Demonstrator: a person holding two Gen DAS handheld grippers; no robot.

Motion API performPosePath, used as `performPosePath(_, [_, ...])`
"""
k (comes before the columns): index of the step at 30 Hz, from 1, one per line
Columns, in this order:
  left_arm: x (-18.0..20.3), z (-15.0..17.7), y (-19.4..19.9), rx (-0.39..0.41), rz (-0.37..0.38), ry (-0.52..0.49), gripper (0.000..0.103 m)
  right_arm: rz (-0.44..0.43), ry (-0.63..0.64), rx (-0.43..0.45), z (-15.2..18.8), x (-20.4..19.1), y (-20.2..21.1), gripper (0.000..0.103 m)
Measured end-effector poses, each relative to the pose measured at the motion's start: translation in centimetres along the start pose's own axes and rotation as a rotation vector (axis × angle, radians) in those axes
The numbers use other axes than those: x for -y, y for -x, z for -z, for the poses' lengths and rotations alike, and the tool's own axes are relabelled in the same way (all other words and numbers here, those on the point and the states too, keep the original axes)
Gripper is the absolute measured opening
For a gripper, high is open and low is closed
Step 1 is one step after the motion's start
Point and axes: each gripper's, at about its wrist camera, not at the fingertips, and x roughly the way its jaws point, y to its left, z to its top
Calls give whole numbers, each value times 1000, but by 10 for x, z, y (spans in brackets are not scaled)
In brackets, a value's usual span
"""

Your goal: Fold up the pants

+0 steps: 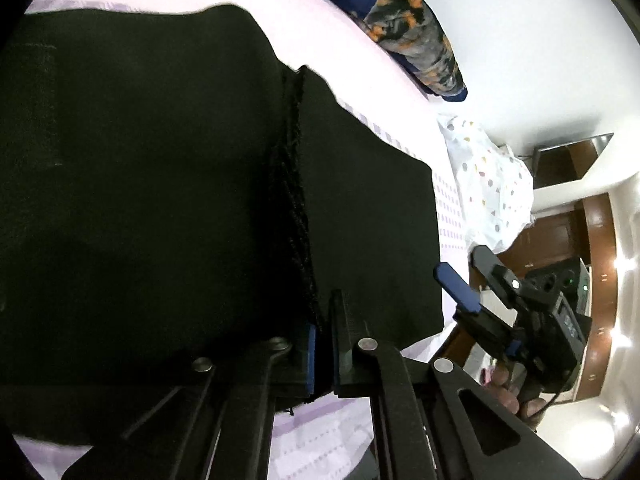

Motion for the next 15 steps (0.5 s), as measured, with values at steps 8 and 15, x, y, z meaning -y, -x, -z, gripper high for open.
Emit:
performPosePath(8, [-17, 4, 7, 5, -49, 9, 5, 54, -9, -29, 3, 5, -9, 47])
performPosePath(15, [-9, 1, -1, 0, -97, -26, 9, 161, 35, -78, 7, 8, -22, 45])
